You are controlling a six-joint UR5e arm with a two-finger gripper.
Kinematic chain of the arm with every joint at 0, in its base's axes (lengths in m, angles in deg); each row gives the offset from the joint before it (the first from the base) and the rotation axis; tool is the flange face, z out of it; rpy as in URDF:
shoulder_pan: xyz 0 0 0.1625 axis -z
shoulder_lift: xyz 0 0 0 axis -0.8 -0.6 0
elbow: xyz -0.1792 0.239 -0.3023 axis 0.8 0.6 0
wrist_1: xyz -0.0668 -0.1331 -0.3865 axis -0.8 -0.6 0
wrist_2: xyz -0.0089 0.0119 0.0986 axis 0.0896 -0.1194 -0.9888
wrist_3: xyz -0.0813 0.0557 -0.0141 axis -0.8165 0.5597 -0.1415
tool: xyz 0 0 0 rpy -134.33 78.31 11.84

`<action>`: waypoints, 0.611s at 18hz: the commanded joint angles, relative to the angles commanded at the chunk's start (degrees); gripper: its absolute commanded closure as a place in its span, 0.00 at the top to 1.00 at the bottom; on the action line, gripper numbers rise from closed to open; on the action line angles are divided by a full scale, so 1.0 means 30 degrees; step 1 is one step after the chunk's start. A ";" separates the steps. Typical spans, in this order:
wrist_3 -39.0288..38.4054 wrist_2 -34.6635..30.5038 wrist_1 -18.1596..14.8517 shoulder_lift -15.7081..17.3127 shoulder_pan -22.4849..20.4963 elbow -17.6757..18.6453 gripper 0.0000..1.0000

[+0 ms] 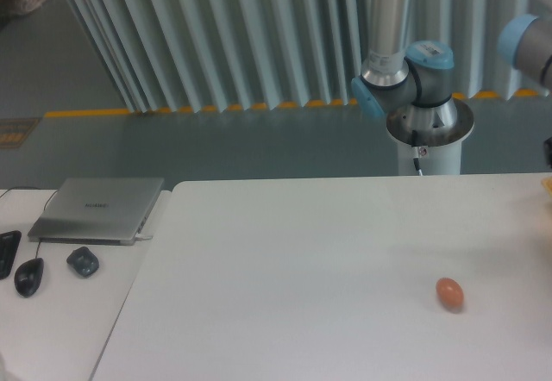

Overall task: Place the red pepper on the table
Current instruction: 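Bring the red pepper in with the gripper and lower it to the table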

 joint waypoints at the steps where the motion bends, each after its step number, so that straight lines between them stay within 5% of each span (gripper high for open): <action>1: -0.1309 0.1165 0.0871 -0.0264 0.0322 0.0000 0.51; 5: -0.3577 0.3492 0.5059 -0.0674 0.0792 0.0878 0.53; 11: -0.3549 0.3463 0.5362 -0.0911 0.0853 0.0937 0.57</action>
